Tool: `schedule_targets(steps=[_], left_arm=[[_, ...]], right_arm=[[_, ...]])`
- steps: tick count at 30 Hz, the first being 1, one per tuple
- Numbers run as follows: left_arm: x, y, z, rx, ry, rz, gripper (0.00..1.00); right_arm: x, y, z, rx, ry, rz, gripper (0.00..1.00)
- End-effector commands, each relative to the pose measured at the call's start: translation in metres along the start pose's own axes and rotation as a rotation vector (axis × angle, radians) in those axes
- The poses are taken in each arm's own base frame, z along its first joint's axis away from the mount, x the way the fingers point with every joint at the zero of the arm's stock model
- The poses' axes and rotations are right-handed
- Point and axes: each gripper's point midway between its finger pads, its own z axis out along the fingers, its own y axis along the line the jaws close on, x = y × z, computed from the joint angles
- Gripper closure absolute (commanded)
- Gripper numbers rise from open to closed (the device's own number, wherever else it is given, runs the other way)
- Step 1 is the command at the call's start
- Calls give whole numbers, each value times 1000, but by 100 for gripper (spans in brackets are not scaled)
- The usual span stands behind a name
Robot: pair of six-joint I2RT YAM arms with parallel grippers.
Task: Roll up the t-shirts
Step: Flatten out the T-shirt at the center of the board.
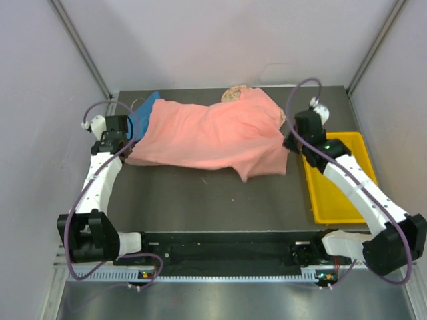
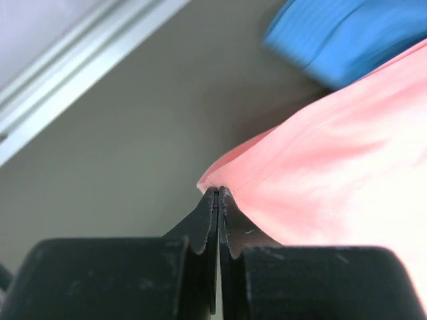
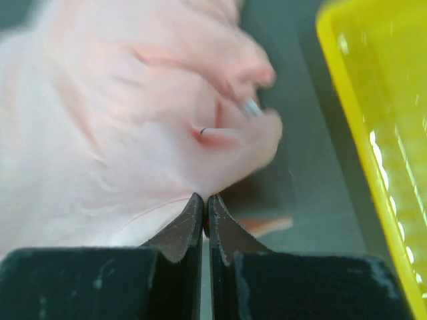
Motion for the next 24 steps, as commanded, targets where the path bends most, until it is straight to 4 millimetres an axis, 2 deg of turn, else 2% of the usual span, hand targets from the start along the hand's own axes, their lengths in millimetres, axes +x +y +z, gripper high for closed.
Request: schedule_targets(steps=[1, 2, 3, 4, 5, 7, 8, 10, 11, 12, 13, 14, 15, 16, 17, 18, 20, 21, 22, 24], left_arm=[[-69, -26, -33, 90, -142, -59, 100], [-76, -30, -38, 108, -156, -63, 100], [-83, -34, -44, 128, -165, -71, 100], [-97, -41, -56, 167, -191, -84, 100], [-105, -45, -63, 190, -206, -87, 100], [-121, -54, -84, 264, -237, -112, 100], [-126, -56, -91, 285, -246, -117, 100], [-144, -60, -115, 331, -281, -140, 100], [-148, -58, -122, 335, -282, -137, 100], [-162, -59, -140, 364, -316, -156, 100], [-169, -58, -153, 390, -333, -166, 100], [-175, -57, -165, 410, -349, -173, 100], [-188, -54, -187, 444, -391, -200, 100], [-194, -53, -200, 469, -409, -212, 100], [-199, -49, -211, 483, -425, -220, 100], [-212, -44, -233, 512, -467, -246, 100], [-222, -39, -254, 537, -498, -268, 100], [-231, -34, -275, 565, -532, -295, 100], [-235, -33, -284, 587, -544, -320, 100], [-242, -34, -305, 655, -564, -352, 100]], right_arm=[[-104, 19, -65, -36, -229, -32, 100], [-130, 30, -84, -69, -284, -18, 100], [-141, 33, -92, -76, -305, -28, 100], [-148, 30, -95, -64, -305, -28, 100], [-167, 38, -112, -91, -348, -20, 100], [-180, 39, -126, -99, -368, -18, 100], [-193, 43, -141, -117, -400, -7, 100], [-200, 42, -154, -119, -410, -11, 100], [-209, 45, -169, -138, -440, -4, 100], [-212, 46, -177, -148, -451, -3, 100], [-215, 46, -184, -154, -459, 0, 100], [-220, 45, -203, -172, -486, 7, 100], [-222, 44, -212, -184, -498, 11, 100], [-224, 44, -223, -198, -512, 14, 100], [-227, 41, -243, -222, -539, 25, 100], [-228, 40, -256, -237, -556, 30, 100], [-233, 40, -284, -286, -594, 47, 100], [-231, 39, -299, -318, -607, 48, 100], [-233, 39, -312, -345, -628, 54, 100], [-231, 36, -331, -385, -652, 62, 100]])
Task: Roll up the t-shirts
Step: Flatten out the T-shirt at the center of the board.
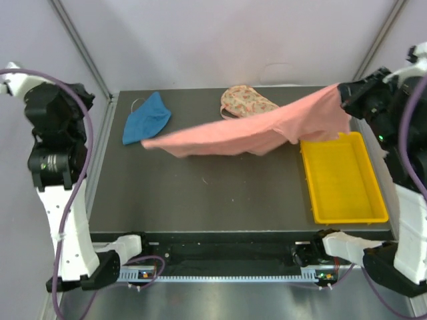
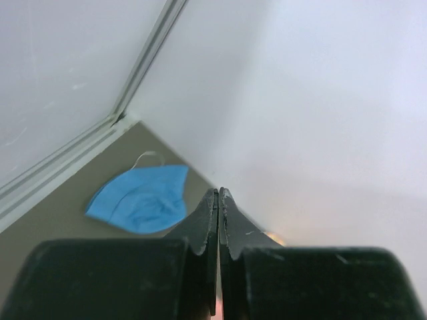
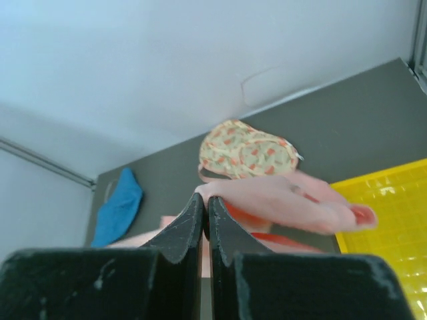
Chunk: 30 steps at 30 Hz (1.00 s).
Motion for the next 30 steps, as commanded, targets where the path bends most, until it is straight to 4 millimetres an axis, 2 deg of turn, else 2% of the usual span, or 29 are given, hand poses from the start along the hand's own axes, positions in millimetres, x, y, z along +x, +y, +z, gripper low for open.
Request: schedule_targets(steps=[1, 2, 4, 5, 6, 7, 8, 9, 10, 11, 12, 13, 14, 15, 16, 17, 19, 20, 21, 22, 24, 25, 27, 28, 29, 30], left_arm=[[-36, -25, -33, 110, -65, -91, 100], [-36, -33, -36, 147, -49, -101, 100], [-15, -36, -30, 165, 33, -112, 100], [16, -23, -19, 123, 116, -102, 100], [37, -18, -25, 135, 188, -115, 100], [54, -21, -25, 179, 228, -128, 100], [113, 6, -15, 132, 367, -112, 100], [140, 7, -33, 189, 477, -136, 100], [164, 4, -39, 246, 540, -150, 100], [214, 33, -48, 206, 651, -143, 100], [235, 41, -56, 199, 703, -153, 99], [263, 37, -74, 246, 778, -138, 96], [295, 48, -83, 264, 811, -136, 92], [311, 48, -92, 271, 842, -151, 86], [334, 40, -112, 320, 889, -113, 82], [356, 44, -118, 327, 912, -91, 79], [384, 33, -142, 375, 949, -21, 77], [404, 33, -147, 362, 982, 30, 77], [413, 25, -153, 389, 987, 64, 77], [426, 18, -172, 430, 1023, 120, 76], [452, 1, -179, 444, 1036, 206, 75], [464, -6, -195, 477, 1067, 247, 73], [490, -23, -202, 481, 1087, 316, 70], [500, -29, -213, 504, 1104, 342, 69], [517, -36, -215, 494, 1118, 373, 69], [525, -40, -217, 498, 1119, 392, 69]], right_arm=[[-47, 11, -65, -122, -144, 50, 100], [-48, 12, -68, -131, -146, 55, 100], [-36, 15, -62, -145, -102, 50, 100], [-29, 15, -57, -144, -77, 54, 100], [-22, 18, -54, -162, -54, 56, 100], [-4, 14, -44, -149, -13, 50, 100], [3, 12, -42, -151, -1, 55, 100], [10, 10, -38, -146, 11, 54, 100], [23, 4, -32, -133, 32, 52, 100], [30, 1, -29, -125, 46, 45, 100], [35, -1, -25, -116, 58, 38, 100], [46, -6, -19, -98, 82, 29, 100], [49, -9, -17, -89, 83, 18, 100], [51, -13, -15, -73, 79, 15, 100], [58, -17, -10, -56, 91, 0, 100], [60, -20, -8, -42, 94, -6, 100], [62, -27, -4, -7, 90, -23, 100], [62, -29, -2, 5, 90, -29, 100], [60, -32, -2, 18, 82, -32, 100], [60, -33, -2, 24, 81, -36, 100], [60, -35, -2, 36, 82, -42, 100], [60, -35, -2, 36, 82, -42, 100], [60, -37, -2, 45, 84, -45, 100], [61, -37, -2, 48, 85, -46, 100], [61, -38, -2, 51, 85, -49, 100], [61, -39, -3, 52, 90, -51, 100]])
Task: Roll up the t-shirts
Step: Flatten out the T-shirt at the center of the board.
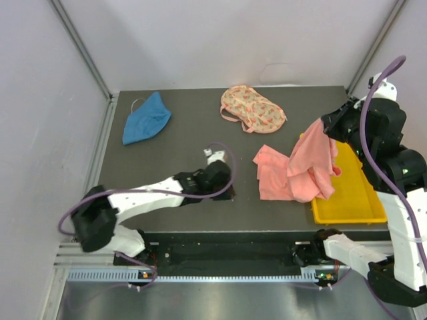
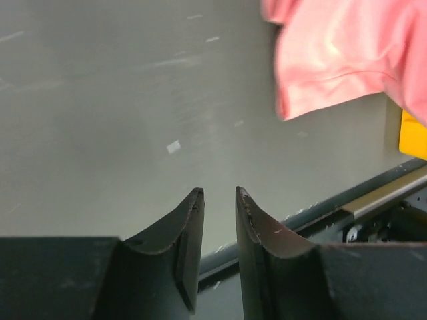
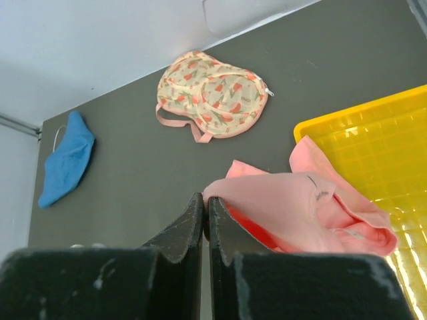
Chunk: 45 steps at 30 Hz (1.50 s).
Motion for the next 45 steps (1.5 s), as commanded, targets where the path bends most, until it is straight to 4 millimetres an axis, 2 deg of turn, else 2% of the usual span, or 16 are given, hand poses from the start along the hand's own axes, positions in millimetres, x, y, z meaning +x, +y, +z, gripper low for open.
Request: schedule_targets(steps=[1, 2, 5, 9, 10, 11, 14, 27, 34, 42, 45], left_arm=[[-12, -53, 33, 49, -71, 75, 69], [-11, -62, 47, 44, -57, 83, 69], [-5, -77, 70, 37, -25, 92, 69], [5, -90, 92, 36, 14, 53, 69], [1, -96, 94, 36, -1, 44, 69], [9, -87, 101, -10, 21, 44, 69], [14, -86, 110, -25, 30, 17, 68], [15, -88, 128, -32, 16, 1, 67], [12, -88, 133, -41, 2, 5, 73], [2, -97, 133, -26, -20, 9, 79], [0, -95, 133, -34, -24, 13, 87]], right_arm=[[-24, 1, -10, -3, -88, 6, 100], [-24, 1, -11, -4, -87, 4, 100], [-22, -1, -14, -5, -85, 2, 100], [-22, -2, -17, -4, -87, 1, 100], [-23, -2, -17, -4, -90, 0, 100], [-22, -3, -18, -3, -89, -2, 100], [-21, -1, -18, -15, -86, -3, 100], [-21, -1, -21, -21, -84, -6, 100], [-20, -1, -21, -19, -79, -4, 100], [-17, -3, -19, -14, -70, -8, 100], [-17, -2, -18, -14, -70, -8, 100]])
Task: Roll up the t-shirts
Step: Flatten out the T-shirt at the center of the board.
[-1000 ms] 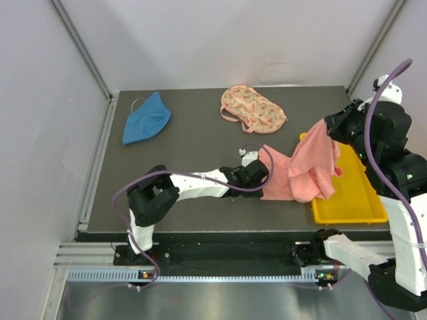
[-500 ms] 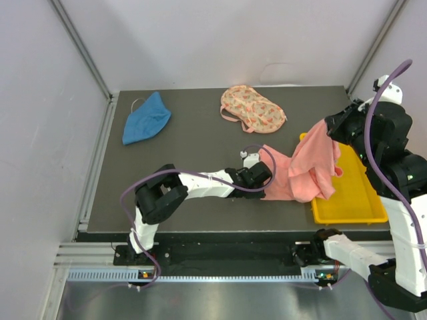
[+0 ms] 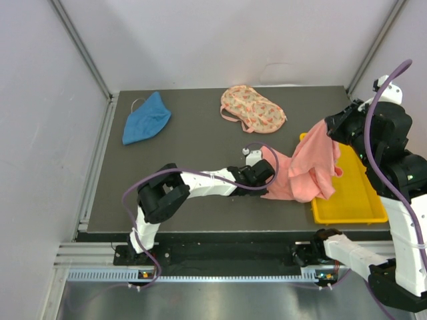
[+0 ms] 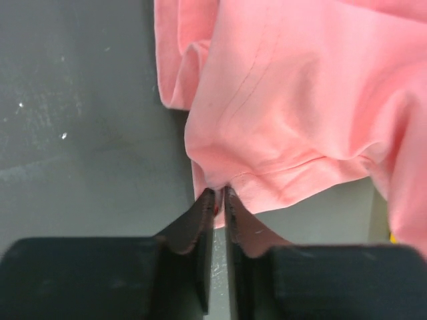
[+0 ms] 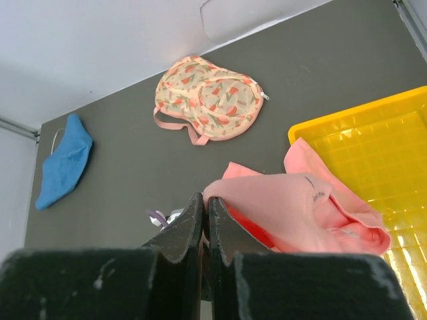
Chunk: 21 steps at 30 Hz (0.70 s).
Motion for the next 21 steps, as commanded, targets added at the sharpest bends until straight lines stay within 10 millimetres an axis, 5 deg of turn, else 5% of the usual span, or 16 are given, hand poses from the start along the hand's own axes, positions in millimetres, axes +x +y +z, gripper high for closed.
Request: schedule_targets(steps=[1, 2, 7, 9, 15, 21], left_arm=[[-18, -14, -4, 29, -51, 0, 91], [-20, -13, -6, 26, -58, 2, 100], [-50, -4, -39, -18, -172, -3, 100], [-68, 17, -58, -100, -260, -2, 100], [-152, 44, -177, -160, -574, -36, 100], [-222, 76, -333, -170, -875, -104, 100]], right_arm=[[-13, 3, -8, -22, -46, 4, 100], [-13, 3, -8, -20, -47, 2, 100], [-19, -4, -6, 25, -59, -16, 100], [-30, -7, -9, 53, -95, -17, 100], [-67, 0, -19, 62, -180, 10, 100], [-109, 13, -46, 11, -311, 91, 100]])
